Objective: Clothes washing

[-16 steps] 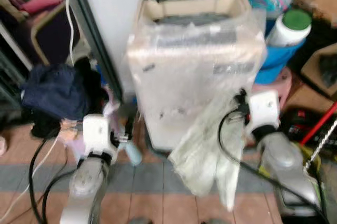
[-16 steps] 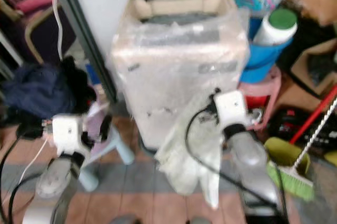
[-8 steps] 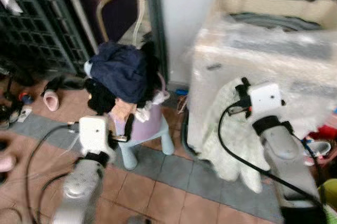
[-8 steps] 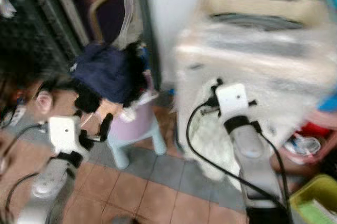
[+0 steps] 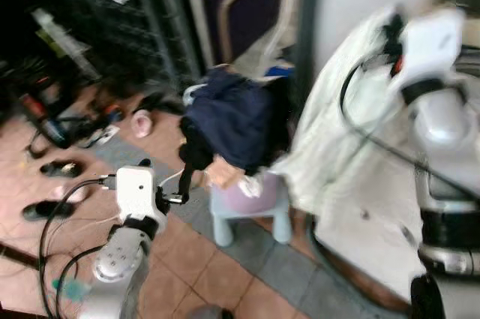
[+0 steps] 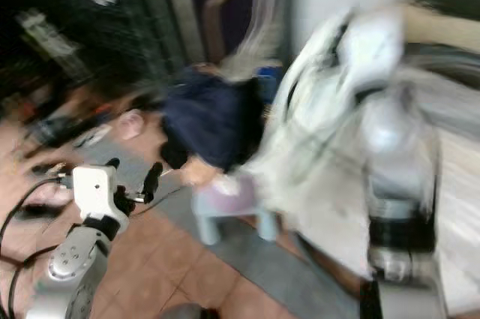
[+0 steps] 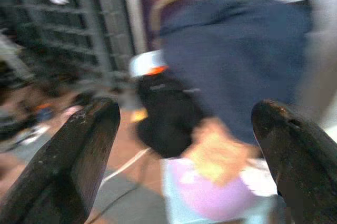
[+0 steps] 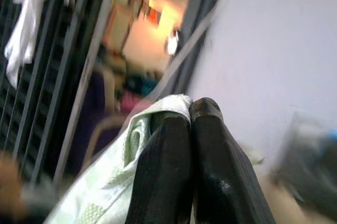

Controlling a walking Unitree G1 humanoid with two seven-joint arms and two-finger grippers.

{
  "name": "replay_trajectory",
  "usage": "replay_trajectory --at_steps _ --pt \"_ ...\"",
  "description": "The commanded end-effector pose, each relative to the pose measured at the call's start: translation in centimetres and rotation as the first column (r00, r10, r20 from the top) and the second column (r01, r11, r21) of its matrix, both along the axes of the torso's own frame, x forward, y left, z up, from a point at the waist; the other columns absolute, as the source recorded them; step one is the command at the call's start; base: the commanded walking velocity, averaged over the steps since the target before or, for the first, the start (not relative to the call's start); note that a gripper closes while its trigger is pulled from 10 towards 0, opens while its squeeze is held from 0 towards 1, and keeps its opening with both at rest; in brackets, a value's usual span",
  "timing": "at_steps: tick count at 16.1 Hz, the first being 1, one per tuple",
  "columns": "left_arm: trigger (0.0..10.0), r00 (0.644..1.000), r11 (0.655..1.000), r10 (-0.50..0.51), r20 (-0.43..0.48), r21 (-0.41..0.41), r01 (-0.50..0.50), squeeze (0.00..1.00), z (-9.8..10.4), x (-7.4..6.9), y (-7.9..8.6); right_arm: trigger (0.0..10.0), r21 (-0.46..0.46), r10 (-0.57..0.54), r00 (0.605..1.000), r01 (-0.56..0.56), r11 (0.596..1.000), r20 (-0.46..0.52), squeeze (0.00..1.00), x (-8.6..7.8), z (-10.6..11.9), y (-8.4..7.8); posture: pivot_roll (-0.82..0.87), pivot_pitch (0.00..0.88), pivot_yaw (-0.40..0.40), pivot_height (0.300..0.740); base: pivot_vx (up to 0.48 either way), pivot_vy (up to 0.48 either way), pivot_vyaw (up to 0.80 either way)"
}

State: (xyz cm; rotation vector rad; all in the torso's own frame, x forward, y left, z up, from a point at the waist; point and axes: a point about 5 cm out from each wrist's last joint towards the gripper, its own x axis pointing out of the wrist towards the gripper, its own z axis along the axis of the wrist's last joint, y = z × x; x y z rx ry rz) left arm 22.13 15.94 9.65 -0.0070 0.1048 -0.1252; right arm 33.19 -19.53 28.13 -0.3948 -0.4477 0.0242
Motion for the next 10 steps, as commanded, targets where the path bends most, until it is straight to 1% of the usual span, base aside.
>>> replay_trajectory --at_steps 1,2,3,4,5,6,7,8,9,10 --pt "10.0 1.000 1.000 -0.002 0.002 0.014 0.002 0.00 0.1 0.2 -0.1 10.0 0.041 -0.107 0.994 0.107 0.993 -0.002 0.00 0.2 0.4 -2.4 -0.03 0.008 0.080 0.740 0.296 0.000 0.00" --pt "10.0 1.000 1.000 0.019 0.004 0.021 -0.019 0.00 0.1 0.3 0.0 10.0 0.042 -0.308 0.950 0.306 0.951 0.048 0.00 0.6 2.8 -5.5 -0.03 0.007 0.076 0.740 0.000 0.000 0.00" --pt "10.0 1.000 1.000 0.018 0.007 0.020 -0.018 0.00 0.1 0.3 0.0 10.0 0.062 -0.447 0.893 0.444 0.894 0.054 0.00 0.5 3.7 -8.0 -0.03 0.007 0.071 0.740 0.000 0.000 0.00" --pt "10.0 1.000 1.000 0.022 0.007 0.020 -0.022 0.00 0.1 0.2 -0.1 10.0 0.108 -0.540 0.841 0.533 0.839 0.037 0.00 0.1 4.0 -10.3 -0.03 0.007 0.071 0.740 0.000 0.000 0.00" --pt "10.0 1.000 0.999 0.024 0.002 0.022 -0.024 0.00 0.0 0.1 -0.2 10.0 0.128 -0.564 0.826 0.557 0.820 0.017 0.00 -0.2 3.7 -11.5 -0.03 0.008 0.068 0.740 0.000 0.000 0.00" --pt "10.0 1.000 0.999 0.023 -0.002 0.025 -0.023 0.00 -0.1 0.1 -0.2 10.0 0.126 -0.554 0.832 0.551 0.825 -0.006 0.00 -0.2 3.0 -11.7 -0.03 0.008 0.068 0.740 0.000 0.000 0.00" --pt "10.0 1.000 0.999 0.020 -0.003 0.025 -0.020 0.00 -0.1 0.1 -0.3 10.0 0.118 -0.510 0.859 0.512 0.851 -0.051 0.00 -0.1 1.3 -11.0 -0.03 0.010 0.069 0.740 0.000 0.000 0.00" --pt "10.0 1.000 0.999 0.018 -0.003 0.026 -0.018 0.00 -0.1 0.2 -0.3 10.0 0.104 -0.480 0.875 0.485 0.869 -0.065 0.00 -0.2 0.3 -10.2 -0.04 0.010 0.070 0.740 0.000 0.000 0.00" --pt "10.0 1.000 0.999 0.015 -0.001 0.028 -0.015 0.00 -0.1 0.3 -0.3 10.0 0.079 -0.443 0.893 0.449 0.890 -0.077 0.00 -0.3 -0.9 -9.1 -0.04 0.012 0.075 0.740 0.000 0.000 0.00" --pt "10.0 1.000 0.999 0.013 0.001 0.030 -0.013 0.00 0.0 0.3 -0.3 10.0 0.063 -0.435 0.897 0.440 0.896 -0.080 0.00 -0.3 -1.4 -8.5 -0.04 0.013 0.078 0.740 0.000 0.000 0.00"
